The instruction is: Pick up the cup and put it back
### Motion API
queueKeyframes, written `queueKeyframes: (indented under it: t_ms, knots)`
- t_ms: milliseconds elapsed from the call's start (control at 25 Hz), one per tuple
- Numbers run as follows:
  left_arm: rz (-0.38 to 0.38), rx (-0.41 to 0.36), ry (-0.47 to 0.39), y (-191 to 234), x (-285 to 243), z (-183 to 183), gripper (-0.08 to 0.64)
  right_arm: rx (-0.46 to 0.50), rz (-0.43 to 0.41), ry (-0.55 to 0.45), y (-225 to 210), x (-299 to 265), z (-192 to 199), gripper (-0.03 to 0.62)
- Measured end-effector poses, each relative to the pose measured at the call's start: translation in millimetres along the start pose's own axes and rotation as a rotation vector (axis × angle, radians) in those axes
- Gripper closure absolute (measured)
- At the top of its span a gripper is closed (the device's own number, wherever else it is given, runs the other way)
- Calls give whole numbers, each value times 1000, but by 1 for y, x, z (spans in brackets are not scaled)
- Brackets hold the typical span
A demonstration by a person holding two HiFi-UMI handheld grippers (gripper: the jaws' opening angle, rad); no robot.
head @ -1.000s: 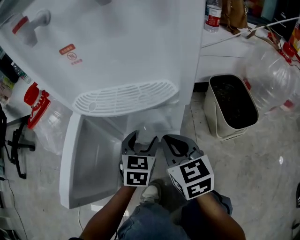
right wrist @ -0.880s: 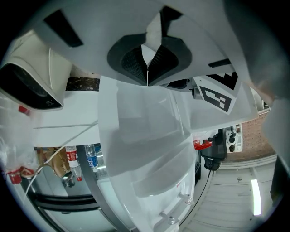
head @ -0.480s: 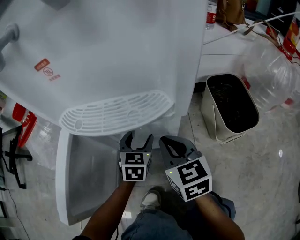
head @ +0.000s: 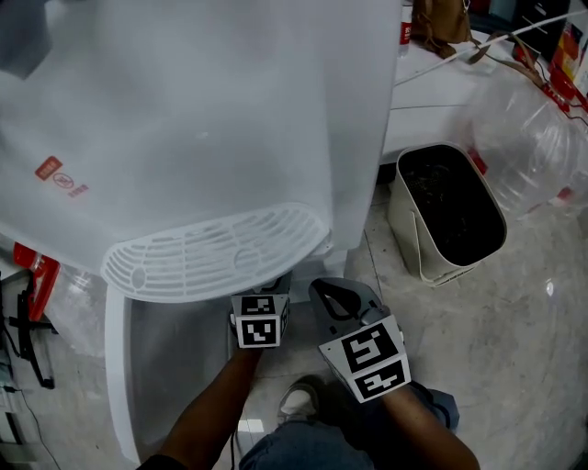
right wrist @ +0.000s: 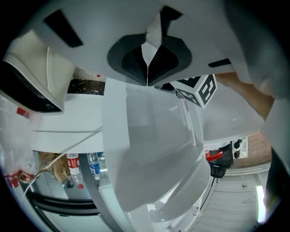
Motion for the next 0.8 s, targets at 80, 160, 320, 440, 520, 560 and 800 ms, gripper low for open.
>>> queueKeyframes:
  t_ms: [80,160,320,440,520,560,800]
  knots:
    - [1,11,-16,3,-6,-1,273,5,5,4,-2,-1,0,571]
    - [-3,13,-28,6,-9,-2,272,5,10,6,-5,-1,2,571]
    - [-13,5,-43,9,-12,-8,268,3,13,17,-5,-2,4,571]
    - [-18,9,-59,10,-12,-8,264,3,11,21,-4,-3,5,571]
    - [-20,22,-65,11,-11,-6,262,0,12,20,-4,-3,5,571]
    - [-16,31,-66,11,-11,-4,261,-1,12,20,-4,-2,5,571]
    - [14,44,-70,10,-11,0,249,-2,13,24,-3,0,6,570]
Point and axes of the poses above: the fingertips, and each gripper's own axes: x backward along the fingers, y to its left, z out of its underside, the point moved 6 cm from there along x, backward along the fingers, and after that the axes turned 4 degrees about -x, right-handed, at the moved point
